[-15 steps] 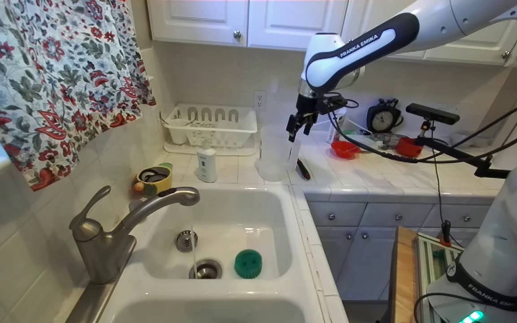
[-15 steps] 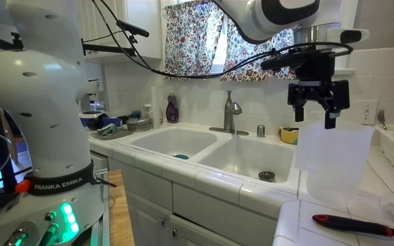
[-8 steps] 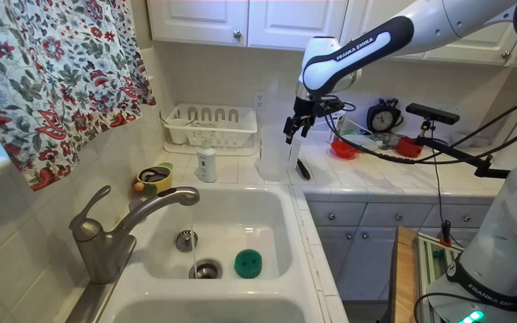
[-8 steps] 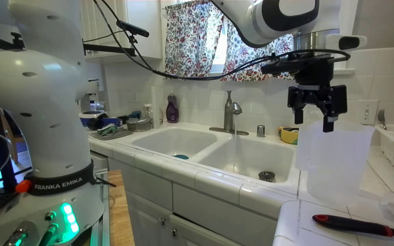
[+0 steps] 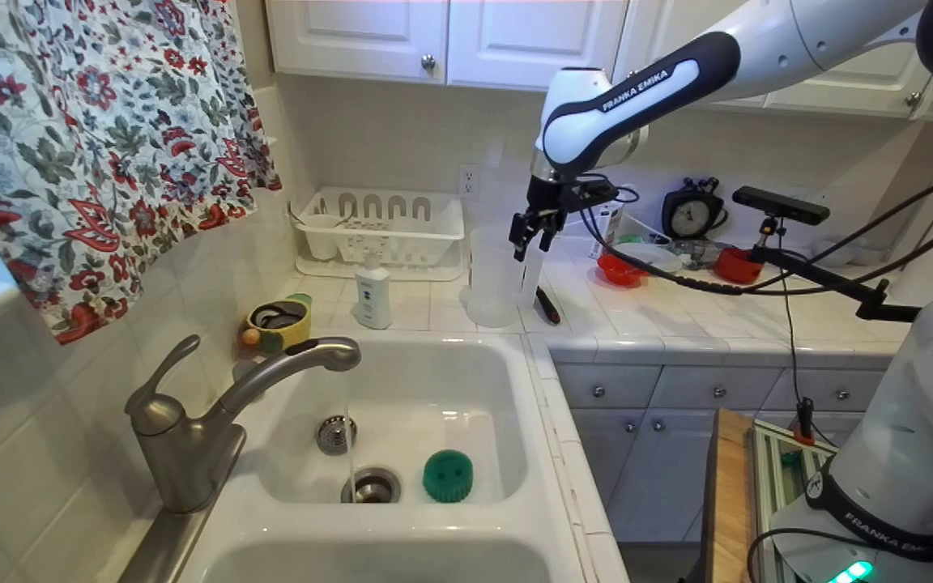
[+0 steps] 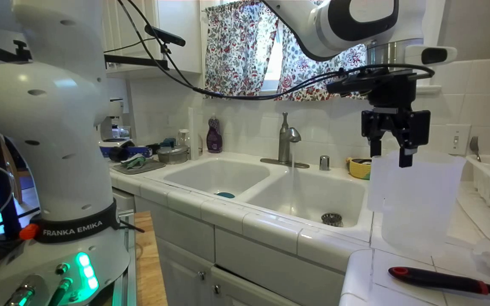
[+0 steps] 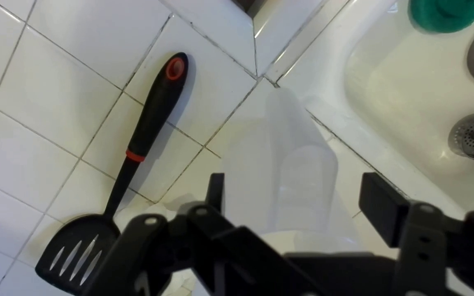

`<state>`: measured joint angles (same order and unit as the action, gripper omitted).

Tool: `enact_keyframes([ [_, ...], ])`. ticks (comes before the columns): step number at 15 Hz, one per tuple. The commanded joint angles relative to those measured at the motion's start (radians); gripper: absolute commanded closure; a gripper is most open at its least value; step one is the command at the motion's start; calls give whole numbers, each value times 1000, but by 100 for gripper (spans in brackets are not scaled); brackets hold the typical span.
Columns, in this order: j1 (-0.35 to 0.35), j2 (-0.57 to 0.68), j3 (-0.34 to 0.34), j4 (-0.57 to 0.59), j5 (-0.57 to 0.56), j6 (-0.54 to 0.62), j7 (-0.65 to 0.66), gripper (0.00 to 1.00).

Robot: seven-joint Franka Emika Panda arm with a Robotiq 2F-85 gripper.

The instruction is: Use the clear jug to fetch some water from the tap and the put the jug back on the countertop

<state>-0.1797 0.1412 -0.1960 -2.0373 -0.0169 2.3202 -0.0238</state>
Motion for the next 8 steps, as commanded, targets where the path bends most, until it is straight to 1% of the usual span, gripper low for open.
enact_keyframes([
  [1, -5, 36, 9, 33, 24, 6, 19, 29],
  [2, -5, 42, 10, 37, 27, 5, 20, 32],
  [3, -5, 46, 10, 39, 27, 5, 21, 30],
  [4, -5, 49, 10, 41, 28, 7, 25, 33],
  [5, -5, 53, 10, 45, 27, 5, 28, 33],
  [8, -5, 62, 11, 58, 25, 5, 34, 38],
])
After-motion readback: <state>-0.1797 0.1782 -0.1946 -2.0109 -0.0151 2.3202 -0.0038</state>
